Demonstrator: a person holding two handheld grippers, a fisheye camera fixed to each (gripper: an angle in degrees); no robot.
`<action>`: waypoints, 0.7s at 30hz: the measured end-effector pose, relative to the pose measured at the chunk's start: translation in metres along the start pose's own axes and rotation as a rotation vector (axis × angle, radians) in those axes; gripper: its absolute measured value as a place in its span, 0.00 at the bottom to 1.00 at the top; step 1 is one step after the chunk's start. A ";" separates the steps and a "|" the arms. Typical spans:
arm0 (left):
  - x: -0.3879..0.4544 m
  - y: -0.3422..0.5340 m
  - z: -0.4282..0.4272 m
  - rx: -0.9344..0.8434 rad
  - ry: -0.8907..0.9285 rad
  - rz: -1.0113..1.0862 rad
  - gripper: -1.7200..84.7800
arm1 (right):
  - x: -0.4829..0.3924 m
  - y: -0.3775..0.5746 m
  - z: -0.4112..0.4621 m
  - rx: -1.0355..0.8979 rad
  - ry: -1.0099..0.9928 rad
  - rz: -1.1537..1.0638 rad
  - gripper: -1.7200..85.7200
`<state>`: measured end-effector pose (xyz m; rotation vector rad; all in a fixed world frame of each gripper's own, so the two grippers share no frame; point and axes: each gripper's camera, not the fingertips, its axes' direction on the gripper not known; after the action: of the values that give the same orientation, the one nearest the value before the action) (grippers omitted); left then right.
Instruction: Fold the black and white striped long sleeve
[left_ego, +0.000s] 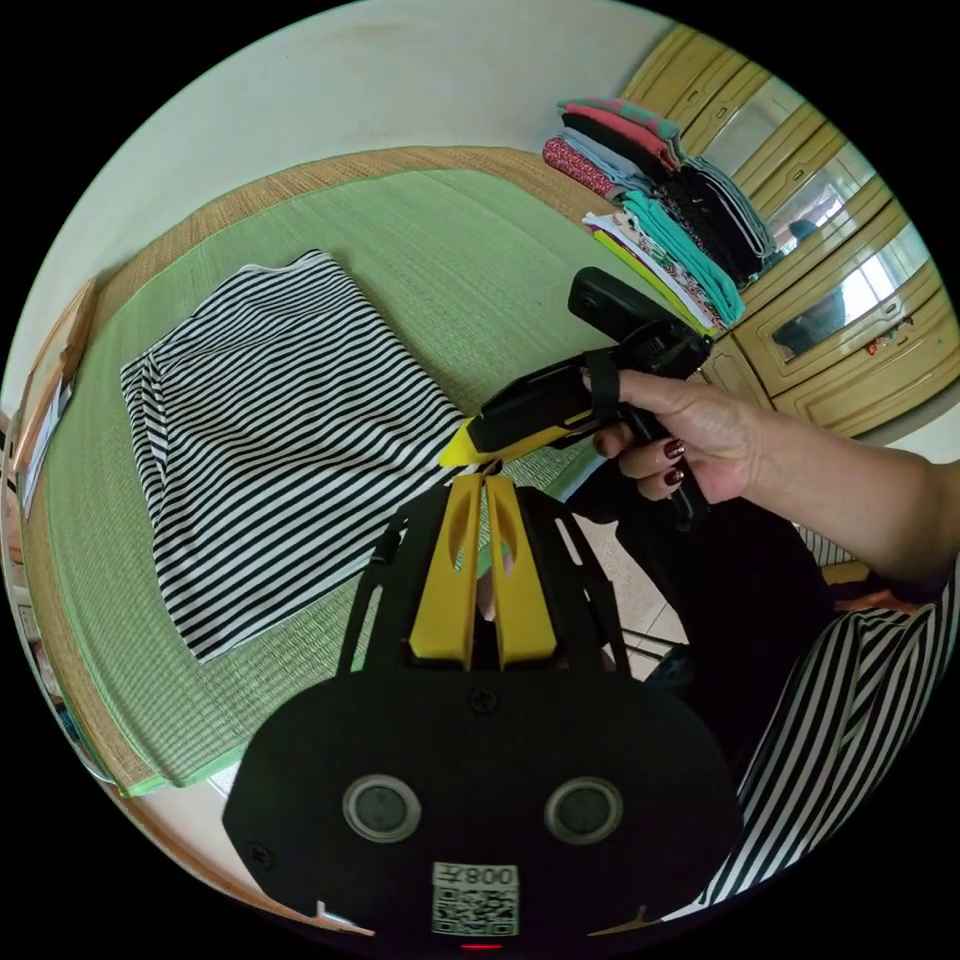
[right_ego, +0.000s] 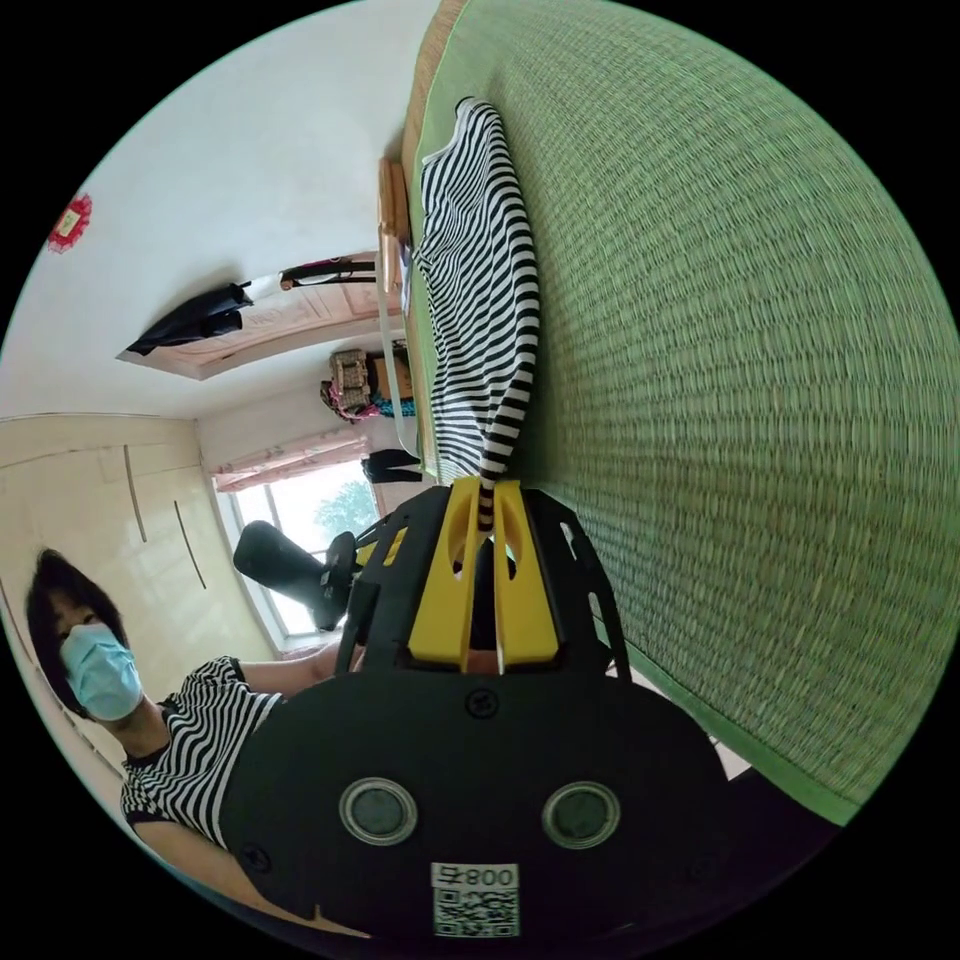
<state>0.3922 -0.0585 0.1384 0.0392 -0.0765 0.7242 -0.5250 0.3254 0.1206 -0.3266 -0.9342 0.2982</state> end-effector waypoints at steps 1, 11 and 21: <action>-0.005 0.002 0.000 0.008 0.007 -0.012 0.02 | -0.001 0.000 0.000 0.002 -0.003 -0.002 0.05; -0.160 0.110 0.030 0.378 0.606 -0.740 0.03 | -0.040 -0.005 0.002 0.004 -0.075 -0.092 0.04; -0.236 0.167 0.099 0.686 1.017 -1.202 0.15 | -0.068 -0.018 0.007 -0.015 -0.067 -0.154 0.04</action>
<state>0.0995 -0.0954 0.2187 0.3335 1.0932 -0.5212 -0.5666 0.2837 0.0816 -0.2577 -1.0224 0.1620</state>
